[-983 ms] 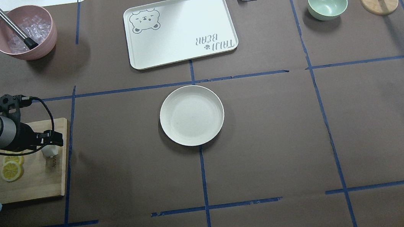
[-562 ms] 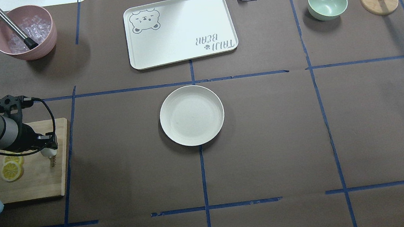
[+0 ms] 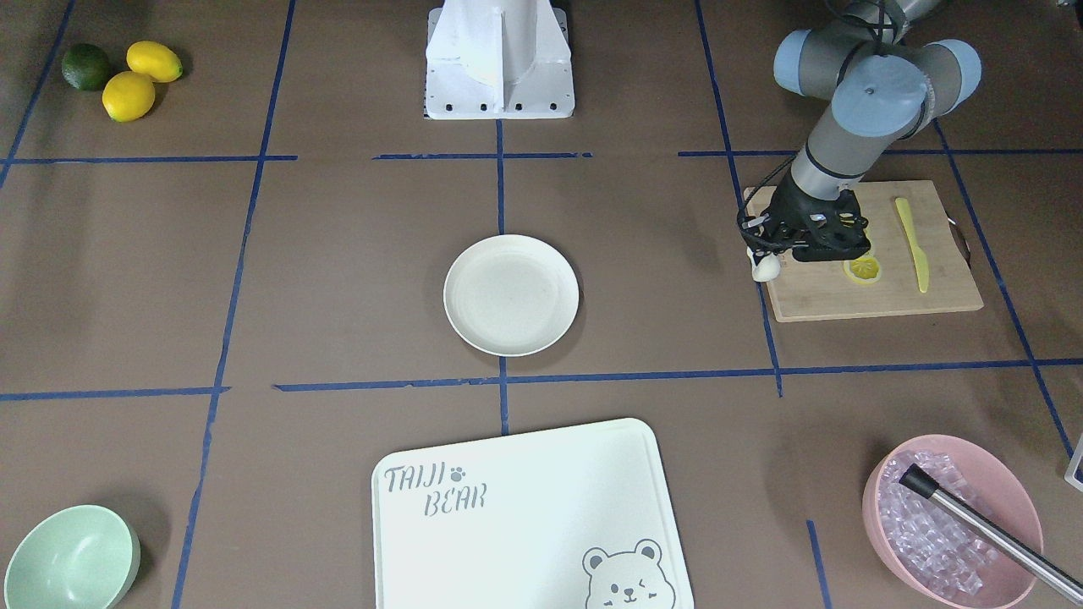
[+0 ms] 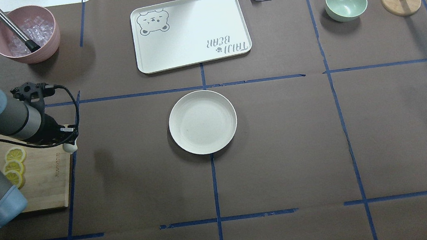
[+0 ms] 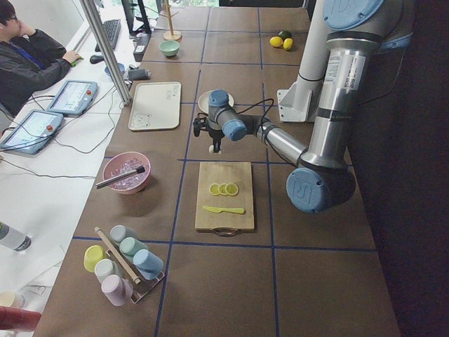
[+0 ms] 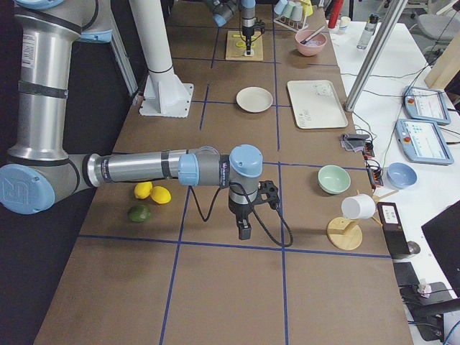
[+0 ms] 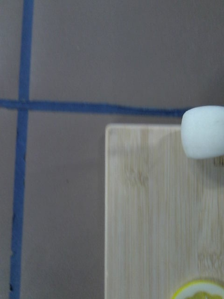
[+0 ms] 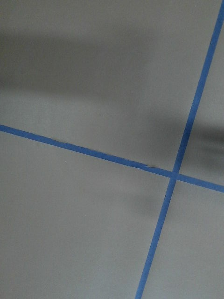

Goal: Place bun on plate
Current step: 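Carry the bun with the left gripper over the white plate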

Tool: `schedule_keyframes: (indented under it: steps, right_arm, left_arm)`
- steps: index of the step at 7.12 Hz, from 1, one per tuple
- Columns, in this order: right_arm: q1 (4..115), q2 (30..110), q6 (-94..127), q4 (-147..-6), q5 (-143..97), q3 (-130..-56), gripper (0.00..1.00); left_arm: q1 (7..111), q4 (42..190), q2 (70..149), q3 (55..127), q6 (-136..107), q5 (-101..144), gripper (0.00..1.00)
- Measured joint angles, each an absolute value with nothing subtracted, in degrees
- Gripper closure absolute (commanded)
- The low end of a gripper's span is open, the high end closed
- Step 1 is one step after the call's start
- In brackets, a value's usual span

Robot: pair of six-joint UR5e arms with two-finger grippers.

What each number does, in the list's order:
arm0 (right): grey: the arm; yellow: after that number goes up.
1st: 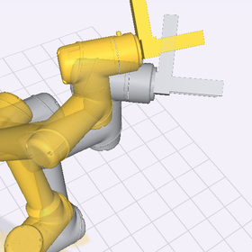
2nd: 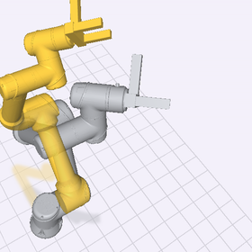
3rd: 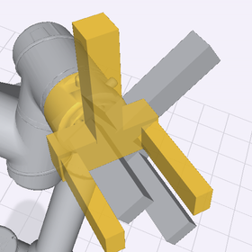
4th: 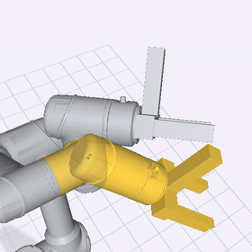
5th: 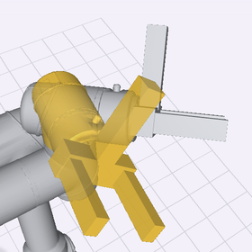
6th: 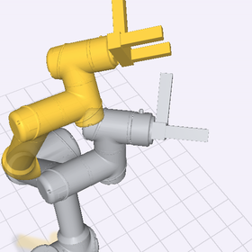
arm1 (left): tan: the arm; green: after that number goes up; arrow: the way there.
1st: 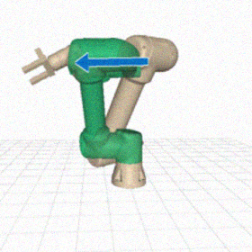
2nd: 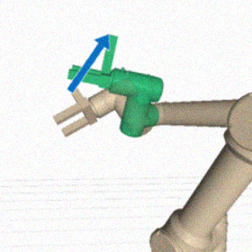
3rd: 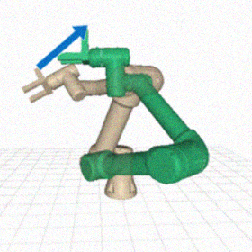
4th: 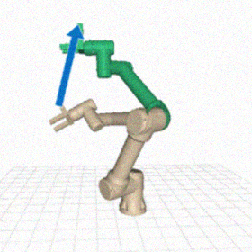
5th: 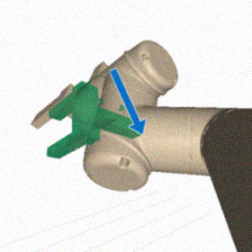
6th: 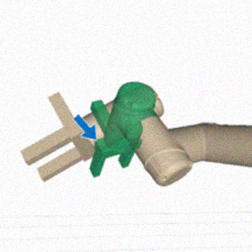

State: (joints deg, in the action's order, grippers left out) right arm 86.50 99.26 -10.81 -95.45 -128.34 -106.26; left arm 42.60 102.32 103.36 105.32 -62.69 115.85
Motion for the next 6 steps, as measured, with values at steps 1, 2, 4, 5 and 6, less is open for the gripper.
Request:
schedule_keyframes:
  steps: [1, 2, 4, 5, 6]
  right_arm:
    - [86.5, 99.2, -10.8, -95.4, -128.5, -106.2, 0.00]
    - [86.5, 99.2, -10.8, -95.4, -128.7, -106.2, 0.00]
    - [86.5, 99.1, -10.8, -95.4, -129.0, -106.0, 0.00]
    - [86.5, 99.1, -10.8, -95.4, -129.0, -106.0, 0.00]
    - [86.5, 99.1, -10.8, -95.4, -129.1, -105.9, 0.00]
  left_arm:
    - [41.4, 96.4, 109.2, 105.5, -65.3, 115.8, 0.92]
    - [39.2, 91.9, 115.9, 104.1, -69.6, 115.7, 0.91]
    - [35.2, 89.4, 130.3, 94.4, -78.6, 112.9, 0.91]
    - [33.4, 90.4, 136.9, 87.4, -81.8, 110.3, 0.88]
    - [32.0, 92.4, 140.9, 81.9, -83.7, 108.8, 0.86]
